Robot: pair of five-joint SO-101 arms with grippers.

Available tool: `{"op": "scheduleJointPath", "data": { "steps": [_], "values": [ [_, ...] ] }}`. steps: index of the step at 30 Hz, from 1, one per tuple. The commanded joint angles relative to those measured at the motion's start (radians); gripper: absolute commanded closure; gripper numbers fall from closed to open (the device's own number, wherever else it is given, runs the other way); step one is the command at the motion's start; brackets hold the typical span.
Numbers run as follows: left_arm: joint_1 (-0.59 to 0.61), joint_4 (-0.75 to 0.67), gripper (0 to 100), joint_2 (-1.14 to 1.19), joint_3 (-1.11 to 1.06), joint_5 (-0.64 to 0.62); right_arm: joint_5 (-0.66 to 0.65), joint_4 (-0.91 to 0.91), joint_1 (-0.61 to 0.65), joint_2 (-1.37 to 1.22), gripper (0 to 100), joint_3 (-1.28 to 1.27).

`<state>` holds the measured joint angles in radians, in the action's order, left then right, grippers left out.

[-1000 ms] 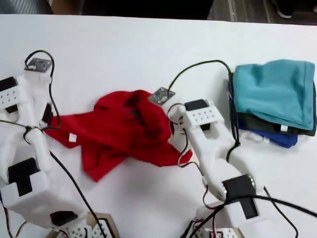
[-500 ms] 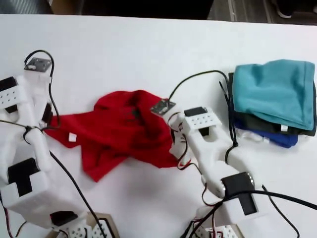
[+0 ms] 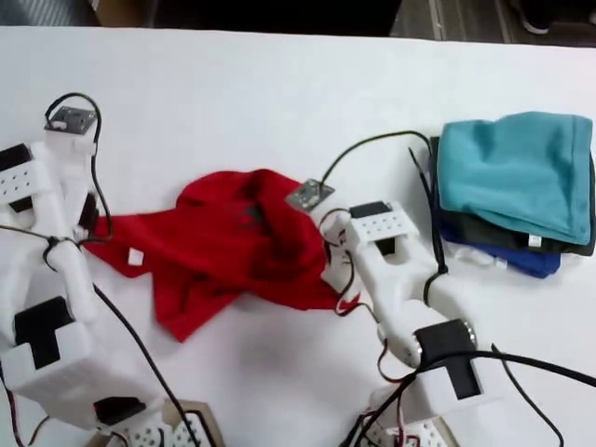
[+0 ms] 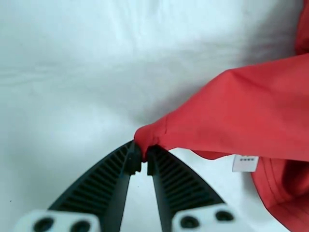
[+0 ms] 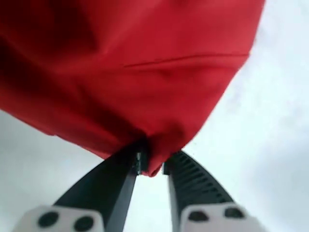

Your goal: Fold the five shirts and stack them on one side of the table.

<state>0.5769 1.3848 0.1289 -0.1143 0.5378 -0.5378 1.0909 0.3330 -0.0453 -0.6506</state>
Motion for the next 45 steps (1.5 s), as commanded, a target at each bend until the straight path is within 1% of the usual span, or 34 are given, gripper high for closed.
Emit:
{"op": "scheduleJointPath", "data": {
  "steps": [1,4,8,11,14,15,17,19,24,30,34,38,45],
  "values": [
    [-0.008,-0.006,97,-0.015,-0.001,0.003,0.0,0.022,-0.004,0.036,97.8,0.052],
    [-0.02,0.002,97,-0.02,0.016,0.006,-0.005,0.091,-0.004,0.143,97.7,0.163],
    [-0.06,0.121,97,-0.02,0.136,0.008,-0.055,0.209,-0.007,0.283,97.7,0.384],
    [-0.091,0.249,97,-0.02,0.308,0.006,-0.058,0.272,-0.027,0.357,97.7,0.546],
    [-0.118,0.39,97,-0.02,0.53,0.008,-0.063,0.305,-0.058,0.403,97.7,0.671],
    [-0.121,0.407,97,-0.021,0.587,0.005,-0.063,0.305,-0.068,0.421,97.7,0.698],
    [-0.107,0.405,97,-0.046,0.664,0.006,-0.063,0.308,-0.099,0.446,97.7,0.752],
    [-0.1,0.404,97,-0.094,0.688,0.006,-0.064,0.305,-0.131,0.473,97.7,0.809],
    [-0.103,0.402,97,-0.264,0.693,0.003,-0.064,0.254,-0.208,0.512,97.7,0.937],
    [-0.098,0.4,97,-0.511,0.688,0.008,-0.064,0.275,-0.275,0.515,97.7,1.071],
    [-0.101,0.396,97,-0.666,0.696,0.008,-0.061,0.306,-0.283,0.516,97.7,1.171],
    [-0.1,0.342,97,-0.789,0.688,0.006,-0.063,0.323,-0.285,0.516,97.7,1.315],
    [-0.1,0.282,97,-0.878,0.694,0.0,-0.069,0.323,-0.286,0.515,97.8,1.539]
  ]
}}
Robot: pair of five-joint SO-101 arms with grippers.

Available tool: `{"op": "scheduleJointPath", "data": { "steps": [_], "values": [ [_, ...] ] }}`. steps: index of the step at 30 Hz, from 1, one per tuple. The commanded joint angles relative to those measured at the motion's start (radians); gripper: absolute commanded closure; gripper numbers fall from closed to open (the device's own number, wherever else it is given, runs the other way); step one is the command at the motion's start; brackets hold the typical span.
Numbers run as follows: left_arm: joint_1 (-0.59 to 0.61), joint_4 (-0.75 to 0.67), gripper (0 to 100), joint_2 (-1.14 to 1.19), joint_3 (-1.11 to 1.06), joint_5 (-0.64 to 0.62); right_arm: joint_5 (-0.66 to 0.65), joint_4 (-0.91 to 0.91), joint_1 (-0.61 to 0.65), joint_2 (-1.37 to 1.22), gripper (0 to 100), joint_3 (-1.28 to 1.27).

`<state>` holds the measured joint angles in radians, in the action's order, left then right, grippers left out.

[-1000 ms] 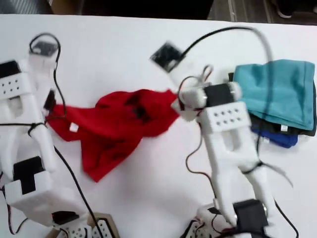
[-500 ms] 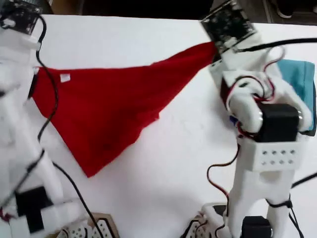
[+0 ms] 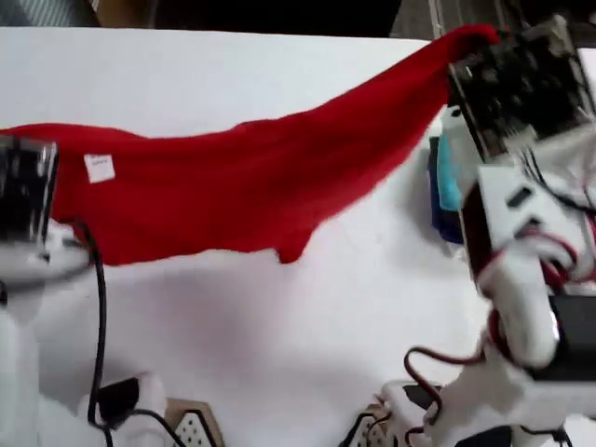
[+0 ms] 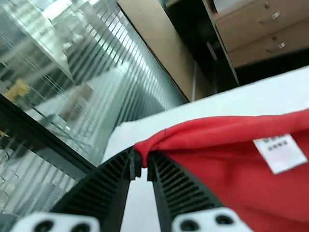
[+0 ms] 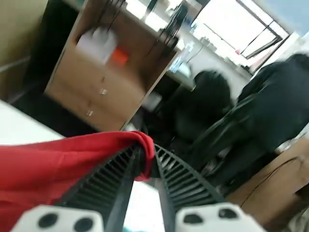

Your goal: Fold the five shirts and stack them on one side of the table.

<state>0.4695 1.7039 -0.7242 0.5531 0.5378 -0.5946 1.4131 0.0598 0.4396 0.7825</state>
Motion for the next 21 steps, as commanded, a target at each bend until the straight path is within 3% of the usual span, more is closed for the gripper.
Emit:
{"op": "scheduleJointPath", "data": {
  "steps": [1,11,21],
  "values": [
    [0.008,-0.041,97,-0.032,0.027,0.0,-0.029,-0.002,-0.018,0.03,97.8,0.133],
    [0.006,-0.091,97,-0.138,0.024,0.0,-0.064,-0.024,-0.16,0.073,97.8,0.203],
    [0.008,-0.084,97,-0.285,0.022,0.0,-0.071,0.041,-0.17,0.277,97.8,0.196]
  ]
}}
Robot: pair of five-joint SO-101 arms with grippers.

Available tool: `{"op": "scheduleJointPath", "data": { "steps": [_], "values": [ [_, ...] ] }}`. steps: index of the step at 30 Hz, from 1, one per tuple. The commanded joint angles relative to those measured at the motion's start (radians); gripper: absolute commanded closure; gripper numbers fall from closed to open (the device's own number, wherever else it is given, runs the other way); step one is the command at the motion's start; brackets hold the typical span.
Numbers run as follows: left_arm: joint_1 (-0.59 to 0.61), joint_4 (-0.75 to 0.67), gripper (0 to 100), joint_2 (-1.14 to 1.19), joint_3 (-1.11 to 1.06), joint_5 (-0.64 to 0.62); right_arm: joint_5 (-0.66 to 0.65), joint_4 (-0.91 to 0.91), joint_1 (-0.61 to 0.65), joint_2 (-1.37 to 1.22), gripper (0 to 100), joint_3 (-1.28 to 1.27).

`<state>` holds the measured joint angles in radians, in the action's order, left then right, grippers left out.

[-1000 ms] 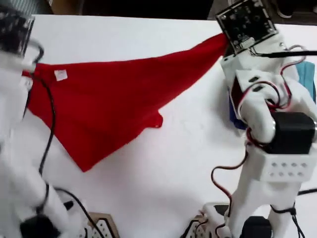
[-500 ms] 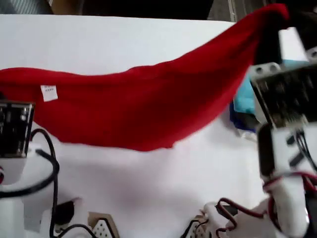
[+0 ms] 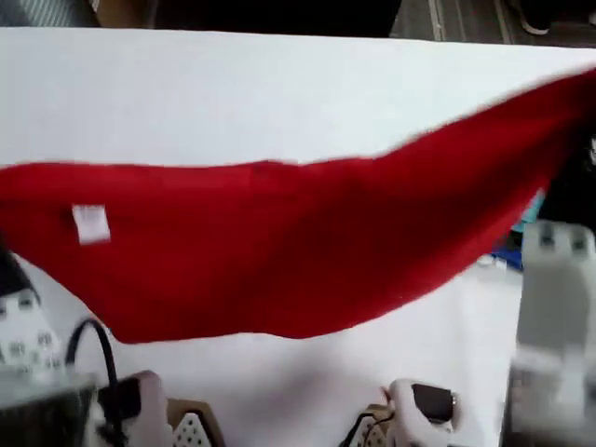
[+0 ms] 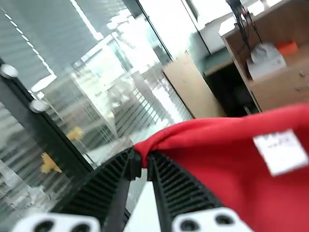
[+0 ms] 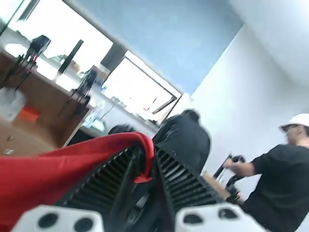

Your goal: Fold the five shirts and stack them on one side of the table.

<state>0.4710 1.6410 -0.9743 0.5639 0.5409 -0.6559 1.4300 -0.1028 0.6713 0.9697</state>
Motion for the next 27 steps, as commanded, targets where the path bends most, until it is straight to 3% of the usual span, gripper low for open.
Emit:
{"op": "scheduleJointPath", "data": {
  "steps": [1,12,17,27],
  "values": [
    [0.006,-0.018,97,-0.051,0.012,-0.003,-0.009,0.036,-0.007,0.058,97.8,0.009],
    [0.006,-0.017,97,-0.087,0.008,0.003,-0.009,0.062,-0.007,0.079,97.8,0.008],
    [0.006,-0.035,97,-0.086,-0.134,0.008,-0.005,0.058,-0.002,0.077,97.8,-0.144],
    [0.002,-0.408,97,0.029,-0.704,0.014,-0.008,-0.236,0.021,0.036,97.7,-0.859]
  ]
}}
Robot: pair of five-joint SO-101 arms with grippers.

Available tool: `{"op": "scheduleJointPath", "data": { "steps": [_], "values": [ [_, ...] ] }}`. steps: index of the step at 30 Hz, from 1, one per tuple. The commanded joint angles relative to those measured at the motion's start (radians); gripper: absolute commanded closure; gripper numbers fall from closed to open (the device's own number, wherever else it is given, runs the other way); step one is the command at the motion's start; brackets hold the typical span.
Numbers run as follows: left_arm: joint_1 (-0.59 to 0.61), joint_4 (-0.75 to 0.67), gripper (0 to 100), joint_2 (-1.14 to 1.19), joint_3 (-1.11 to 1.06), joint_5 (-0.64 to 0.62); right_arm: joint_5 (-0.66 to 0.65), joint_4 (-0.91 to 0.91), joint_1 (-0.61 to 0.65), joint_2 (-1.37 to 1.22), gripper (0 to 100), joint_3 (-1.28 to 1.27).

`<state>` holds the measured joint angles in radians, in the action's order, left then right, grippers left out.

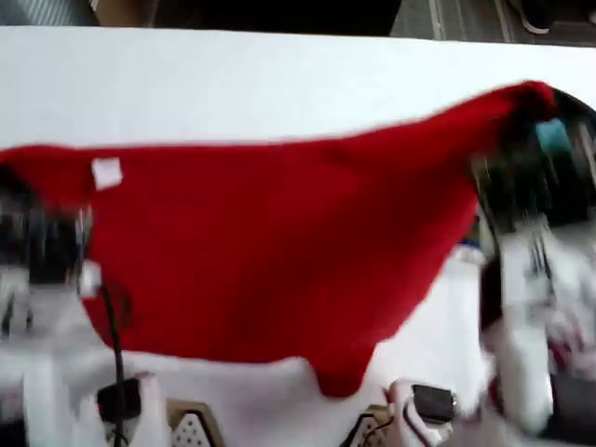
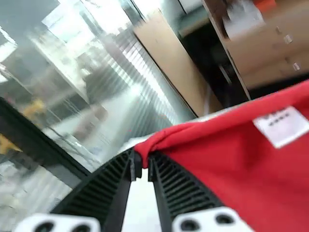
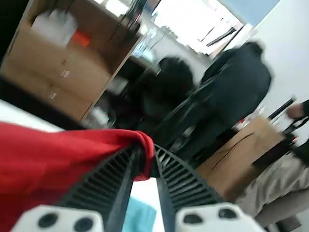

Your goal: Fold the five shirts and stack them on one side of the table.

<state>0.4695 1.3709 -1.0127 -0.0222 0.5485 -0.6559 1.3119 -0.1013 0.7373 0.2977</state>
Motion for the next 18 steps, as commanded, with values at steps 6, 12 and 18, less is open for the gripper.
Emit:
{"op": "scheduleJointPath", "data": {
  "steps": [6,12,18],
  "values": [
    [-0.046,-0.344,97,0.307,-0.24,0.009,-0.008,-0.418,0.107,-0.096,97.7,-0.522],
    [-0.071,-0.489,97,0.609,-0.171,0.011,-0.003,-0.596,0.153,-0.357,97.7,-0.546],
    [-0.069,-0.407,98,0.942,0.191,0.011,-0.003,-0.538,0.148,-0.702,97.7,-0.19]
  ]
}}
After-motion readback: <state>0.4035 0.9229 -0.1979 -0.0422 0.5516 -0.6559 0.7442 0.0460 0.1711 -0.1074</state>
